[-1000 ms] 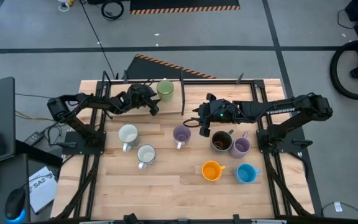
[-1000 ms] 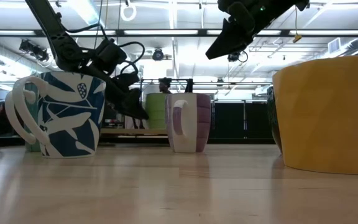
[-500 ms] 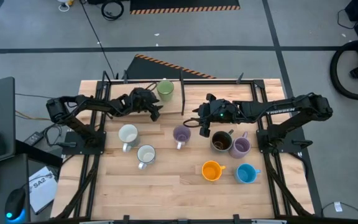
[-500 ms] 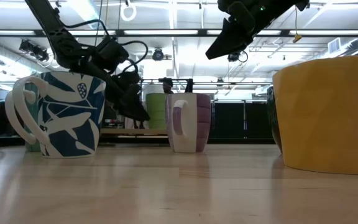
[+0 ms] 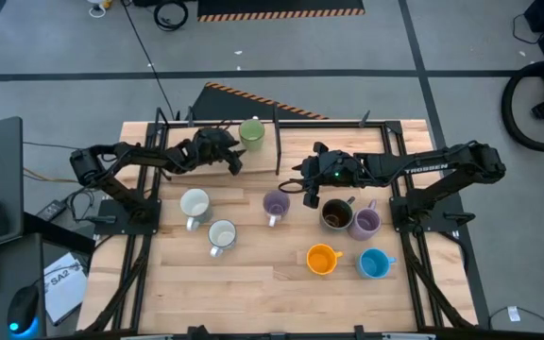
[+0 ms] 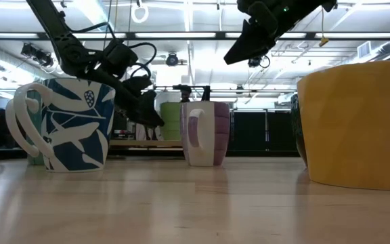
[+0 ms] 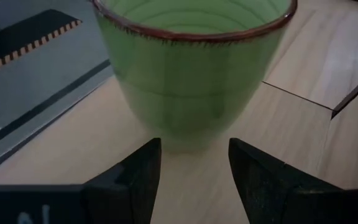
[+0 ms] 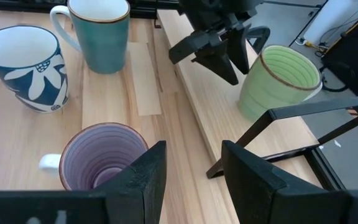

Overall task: Place coffee mugs
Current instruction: Put the green patterned mug on the shelf

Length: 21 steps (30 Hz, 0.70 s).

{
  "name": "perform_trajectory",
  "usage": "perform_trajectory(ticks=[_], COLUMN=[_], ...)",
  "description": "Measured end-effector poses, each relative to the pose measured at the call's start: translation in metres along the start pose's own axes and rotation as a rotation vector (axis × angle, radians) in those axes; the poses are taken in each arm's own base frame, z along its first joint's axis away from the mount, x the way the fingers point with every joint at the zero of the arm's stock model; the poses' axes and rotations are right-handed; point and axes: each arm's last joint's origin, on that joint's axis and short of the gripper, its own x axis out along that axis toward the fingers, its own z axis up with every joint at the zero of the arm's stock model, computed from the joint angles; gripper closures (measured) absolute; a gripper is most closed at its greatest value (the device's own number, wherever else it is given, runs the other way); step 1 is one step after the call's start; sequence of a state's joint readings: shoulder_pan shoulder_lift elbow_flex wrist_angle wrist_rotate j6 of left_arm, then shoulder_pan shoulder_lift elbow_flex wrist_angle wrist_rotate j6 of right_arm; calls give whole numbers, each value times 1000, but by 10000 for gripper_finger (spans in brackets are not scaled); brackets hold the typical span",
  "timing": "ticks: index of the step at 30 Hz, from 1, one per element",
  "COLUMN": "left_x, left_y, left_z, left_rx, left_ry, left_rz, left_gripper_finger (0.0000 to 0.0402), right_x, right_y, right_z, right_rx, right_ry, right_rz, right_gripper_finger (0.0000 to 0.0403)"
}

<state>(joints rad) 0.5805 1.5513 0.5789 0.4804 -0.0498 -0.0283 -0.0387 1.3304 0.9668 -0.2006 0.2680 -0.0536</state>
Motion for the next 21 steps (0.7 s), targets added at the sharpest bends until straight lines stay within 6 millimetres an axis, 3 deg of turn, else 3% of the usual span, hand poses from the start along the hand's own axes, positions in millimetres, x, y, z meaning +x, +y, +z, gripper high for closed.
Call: perform_trajectory(ticks=[14, 21], left_x=[0, 0], left_y=[5, -5], left_z=[3, -2], left_rx=[58, 3], left_ry=[-32, 19], left_rz=[68, -62], left_gripper_finger=[205, 205], right_x=[0, 0], right_y=[0, 0], right_z=[1, 1], right_rx=[0, 0], right_ry=[-5, -5], right_rz=[0, 0], right_gripper_finger=[243, 243])
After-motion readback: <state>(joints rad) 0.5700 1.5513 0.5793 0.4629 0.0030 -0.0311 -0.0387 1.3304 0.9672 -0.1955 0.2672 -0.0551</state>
